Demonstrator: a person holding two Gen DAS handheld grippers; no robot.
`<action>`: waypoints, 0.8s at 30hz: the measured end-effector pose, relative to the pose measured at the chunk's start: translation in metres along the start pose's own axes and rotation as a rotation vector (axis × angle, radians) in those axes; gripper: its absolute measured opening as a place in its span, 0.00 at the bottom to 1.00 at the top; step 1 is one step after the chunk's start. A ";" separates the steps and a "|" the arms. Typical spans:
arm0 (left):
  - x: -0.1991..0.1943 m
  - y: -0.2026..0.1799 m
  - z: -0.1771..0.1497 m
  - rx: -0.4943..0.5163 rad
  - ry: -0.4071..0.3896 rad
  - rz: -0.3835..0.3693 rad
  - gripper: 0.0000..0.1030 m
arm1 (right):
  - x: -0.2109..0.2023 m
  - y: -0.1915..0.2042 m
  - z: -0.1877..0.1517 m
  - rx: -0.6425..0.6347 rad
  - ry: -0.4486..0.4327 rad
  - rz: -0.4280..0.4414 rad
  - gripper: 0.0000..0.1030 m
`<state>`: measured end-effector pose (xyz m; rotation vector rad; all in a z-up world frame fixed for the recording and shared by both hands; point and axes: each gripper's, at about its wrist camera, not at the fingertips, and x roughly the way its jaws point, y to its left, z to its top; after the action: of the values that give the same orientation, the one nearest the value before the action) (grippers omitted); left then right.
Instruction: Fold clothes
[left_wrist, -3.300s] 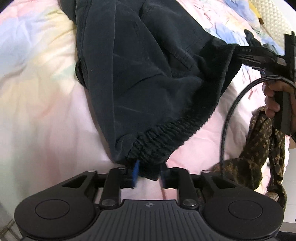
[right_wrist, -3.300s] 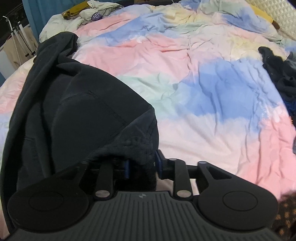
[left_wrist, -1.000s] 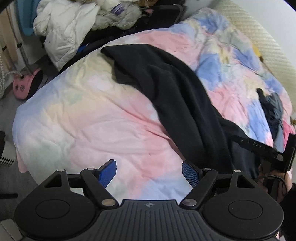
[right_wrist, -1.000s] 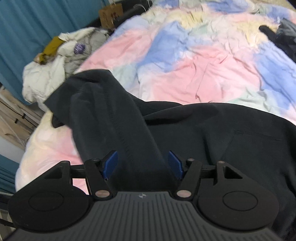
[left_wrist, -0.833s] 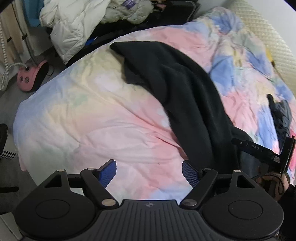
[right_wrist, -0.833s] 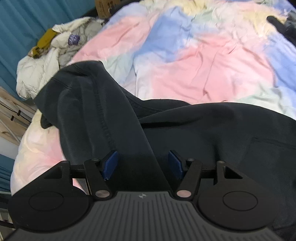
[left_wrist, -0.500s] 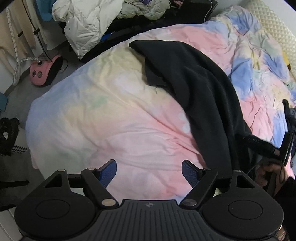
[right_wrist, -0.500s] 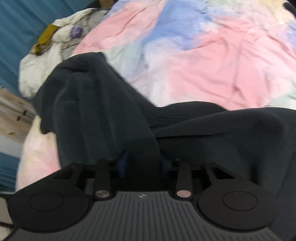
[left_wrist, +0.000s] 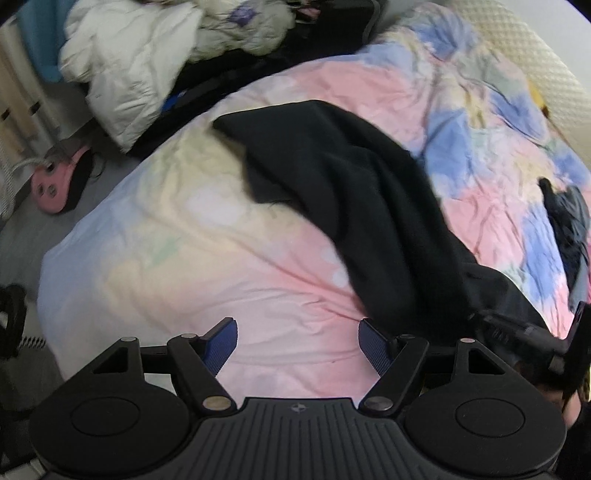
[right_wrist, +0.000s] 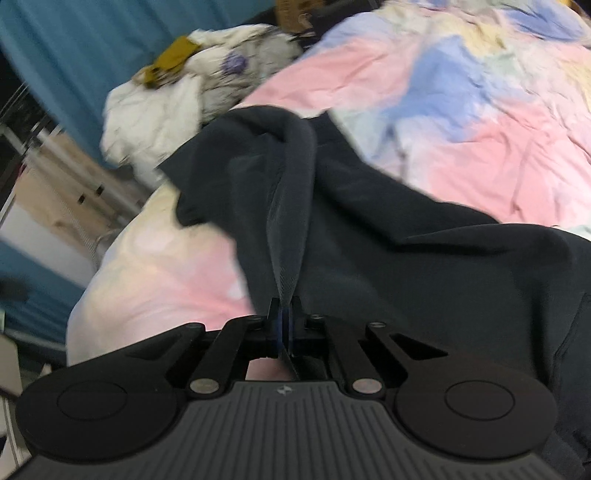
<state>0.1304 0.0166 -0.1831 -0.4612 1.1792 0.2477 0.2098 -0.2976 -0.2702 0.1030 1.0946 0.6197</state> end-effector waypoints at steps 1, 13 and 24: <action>0.002 -0.003 0.003 0.018 0.004 -0.010 0.72 | -0.001 0.009 -0.003 -0.022 0.006 -0.004 0.03; 0.028 -0.015 0.046 0.226 0.072 -0.115 0.73 | 0.021 0.055 -0.051 -0.006 0.113 -0.102 0.03; 0.090 0.009 0.101 0.202 0.200 -0.134 0.74 | 0.039 0.053 -0.065 0.197 0.120 -0.253 0.11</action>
<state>0.2436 0.0674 -0.2384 -0.3918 1.3470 -0.0346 0.1438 -0.2479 -0.3124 0.0960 1.2598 0.2929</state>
